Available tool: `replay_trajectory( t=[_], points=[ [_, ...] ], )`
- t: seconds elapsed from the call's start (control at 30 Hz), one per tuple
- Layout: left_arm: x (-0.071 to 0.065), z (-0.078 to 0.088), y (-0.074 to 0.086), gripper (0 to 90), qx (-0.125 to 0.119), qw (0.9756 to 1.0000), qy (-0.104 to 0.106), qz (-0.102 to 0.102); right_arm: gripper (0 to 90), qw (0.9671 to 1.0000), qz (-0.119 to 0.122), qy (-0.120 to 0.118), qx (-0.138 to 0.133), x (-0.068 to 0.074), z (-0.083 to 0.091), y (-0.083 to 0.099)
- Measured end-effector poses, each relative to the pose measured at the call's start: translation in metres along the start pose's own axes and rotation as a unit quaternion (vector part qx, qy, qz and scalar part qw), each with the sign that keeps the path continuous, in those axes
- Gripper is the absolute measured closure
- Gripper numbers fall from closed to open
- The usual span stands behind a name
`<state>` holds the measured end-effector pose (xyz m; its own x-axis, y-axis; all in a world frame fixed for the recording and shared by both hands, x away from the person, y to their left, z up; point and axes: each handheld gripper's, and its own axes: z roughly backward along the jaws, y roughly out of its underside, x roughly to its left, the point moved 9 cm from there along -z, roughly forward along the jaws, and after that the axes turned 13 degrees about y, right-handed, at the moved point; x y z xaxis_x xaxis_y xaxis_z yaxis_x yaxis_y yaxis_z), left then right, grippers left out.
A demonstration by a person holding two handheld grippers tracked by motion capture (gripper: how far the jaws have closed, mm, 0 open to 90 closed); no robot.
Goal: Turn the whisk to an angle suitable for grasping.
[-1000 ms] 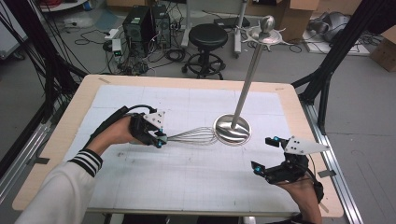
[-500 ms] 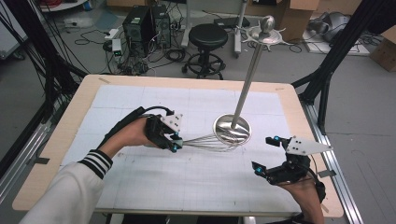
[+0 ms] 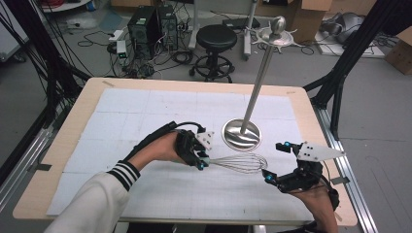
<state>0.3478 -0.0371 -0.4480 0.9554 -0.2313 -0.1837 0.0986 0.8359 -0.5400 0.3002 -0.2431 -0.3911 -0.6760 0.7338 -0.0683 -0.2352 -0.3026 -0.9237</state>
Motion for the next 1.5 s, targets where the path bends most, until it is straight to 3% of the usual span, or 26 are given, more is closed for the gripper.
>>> replay_trajectory(
  t=[0.23, 0.47, 0.7, 0.9, 1.3, 1.5],
  points=[
    [0.004, -0.018, -0.010, 69.3, -0.007, 0.9999, 0.011, 0.000, 0.6, 1.0000, 0.000, -0.002, 0.000, 0.000, 0.000, 0.000],
    [0.009, -0.032, -0.019, 69.3, -0.034, 0.9993, 0.017, 0.003, 0.6, 1.0000, 0.001, -0.003, 0.001, 0.000, 0.000, 0.001],
    [0.011, -0.043, -0.023, 69.3, -0.044, 0.9988, 0.021, 0.007, 0.6, 1.0000, 0.001, -0.003, 0.004, 0.000, 0.001, 0.001],
    [0.014, -0.051, -0.023, 69.3, -0.035, 0.9992, 0.020, 0.007, 0.6, 1.0000, 0.003, -0.004, 0.002, 0.000, 0.000, 0.001],
    [0.017, -0.066, -0.020, 68.7, -0.017, 0.9993, 0.017, 0.027, 0.6, 1.0000, 0.002, -0.004, 0.002, 0.000, 0.001, 0.001],
    [0.016, -0.058, -0.025, 56.6, -0.034, 0.9993, 0.005, 0.012, 0.6, 1.0000, 0.001, -0.003, 0.002, 0.000, 0.001, 0.001]
  ],
)
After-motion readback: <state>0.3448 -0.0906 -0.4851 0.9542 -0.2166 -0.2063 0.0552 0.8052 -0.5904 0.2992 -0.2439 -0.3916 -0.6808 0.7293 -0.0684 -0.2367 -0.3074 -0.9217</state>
